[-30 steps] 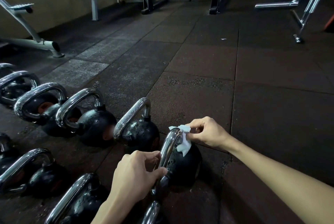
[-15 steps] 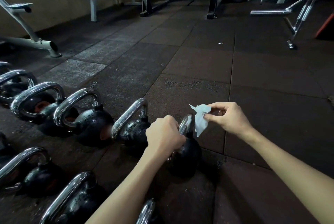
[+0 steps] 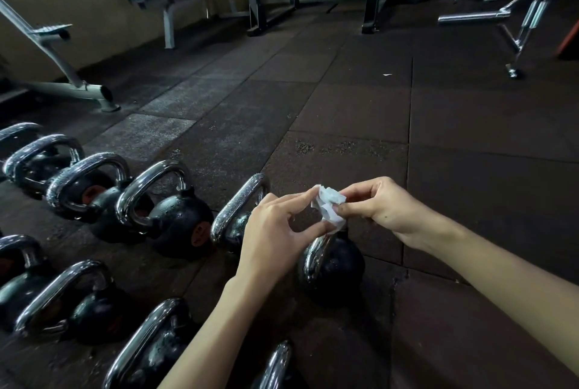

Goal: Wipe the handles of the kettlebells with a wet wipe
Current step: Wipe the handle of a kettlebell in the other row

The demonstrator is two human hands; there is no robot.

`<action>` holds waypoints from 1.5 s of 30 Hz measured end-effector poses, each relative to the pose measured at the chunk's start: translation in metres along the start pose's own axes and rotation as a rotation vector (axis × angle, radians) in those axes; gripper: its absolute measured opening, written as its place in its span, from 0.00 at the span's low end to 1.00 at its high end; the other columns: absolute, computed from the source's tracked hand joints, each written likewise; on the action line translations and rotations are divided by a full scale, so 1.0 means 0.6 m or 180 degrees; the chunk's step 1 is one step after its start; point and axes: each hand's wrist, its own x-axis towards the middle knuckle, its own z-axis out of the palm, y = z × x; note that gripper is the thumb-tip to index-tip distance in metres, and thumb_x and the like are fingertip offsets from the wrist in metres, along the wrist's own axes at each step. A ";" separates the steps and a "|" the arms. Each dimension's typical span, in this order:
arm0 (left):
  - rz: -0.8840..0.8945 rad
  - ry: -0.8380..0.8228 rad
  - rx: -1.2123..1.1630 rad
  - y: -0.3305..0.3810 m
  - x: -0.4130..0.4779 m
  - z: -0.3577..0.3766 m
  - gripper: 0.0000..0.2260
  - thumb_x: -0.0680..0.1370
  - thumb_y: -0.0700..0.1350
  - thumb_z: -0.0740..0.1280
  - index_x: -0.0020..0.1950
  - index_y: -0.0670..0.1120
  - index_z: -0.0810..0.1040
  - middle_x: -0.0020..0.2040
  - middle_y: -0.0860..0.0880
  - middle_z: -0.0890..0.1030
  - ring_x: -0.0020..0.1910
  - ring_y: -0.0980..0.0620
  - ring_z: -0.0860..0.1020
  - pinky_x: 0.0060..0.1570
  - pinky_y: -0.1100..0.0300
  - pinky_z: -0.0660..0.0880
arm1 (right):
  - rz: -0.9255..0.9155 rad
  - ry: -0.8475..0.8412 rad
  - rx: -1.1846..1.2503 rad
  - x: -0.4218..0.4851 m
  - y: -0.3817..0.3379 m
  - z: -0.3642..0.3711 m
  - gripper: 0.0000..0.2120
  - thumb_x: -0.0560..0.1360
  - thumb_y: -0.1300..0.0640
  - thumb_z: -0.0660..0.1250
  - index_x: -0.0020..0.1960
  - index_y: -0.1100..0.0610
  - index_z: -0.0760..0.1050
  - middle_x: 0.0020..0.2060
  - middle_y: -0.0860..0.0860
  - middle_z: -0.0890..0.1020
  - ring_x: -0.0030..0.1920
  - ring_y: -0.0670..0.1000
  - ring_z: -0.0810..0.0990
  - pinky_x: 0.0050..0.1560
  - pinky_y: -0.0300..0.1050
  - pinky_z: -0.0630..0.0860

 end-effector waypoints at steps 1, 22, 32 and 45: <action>0.0019 0.0046 0.0077 -0.004 0.001 -0.002 0.26 0.69 0.63 0.78 0.66 0.60 0.82 0.58 0.64 0.84 0.44 0.57 0.75 0.46 0.61 0.77 | 0.0038 -0.0057 -0.0045 -0.001 -0.001 0.003 0.08 0.72 0.61 0.78 0.50 0.58 0.87 0.43 0.52 0.89 0.42 0.40 0.83 0.47 0.31 0.72; -0.0835 -0.0309 -0.0237 -0.036 -0.068 -0.007 0.14 0.70 0.56 0.78 0.55 0.64 0.86 0.28 0.58 0.78 0.27 0.59 0.72 0.31 0.69 0.66 | -0.2188 -0.0863 -0.4420 0.064 0.056 -0.005 0.08 0.78 0.42 0.69 0.57 0.38 0.79 0.49 0.31 0.82 0.42 0.44 0.59 0.48 0.41 0.56; -0.0779 -0.0698 -0.0334 -0.024 -0.039 -0.011 0.10 0.72 0.56 0.78 0.53 0.64 0.87 0.32 0.61 0.82 0.29 0.67 0.75 0.32 0.71 0.67 | -0.2127 -0.0650 -0.4369 0.071 0.062 -0.016 0.08 0.77 0.37 0.69 0.54 0.36 0.79 0.46 0.28 0.80 0.41 0.43 0.60 0.49 0.44 0.56; -0.0810 -0.0518 -0.0164 0.001 -0.027 0.022 0.09 0.72 0.58 0.74 0.51 0.64 0.86 0.36 0.55 0.86 0.35 0.58 0.82 0.38 0.58 0.77 | -0.1500 -0.1385 -0.3694 0.104 0.045 -0.044 0.14 0.77 0.41 0.71 0.63 0.34 0.79 0.52 0.27 0.81 0.41 0.42 0.62 0.50 0.40 0.68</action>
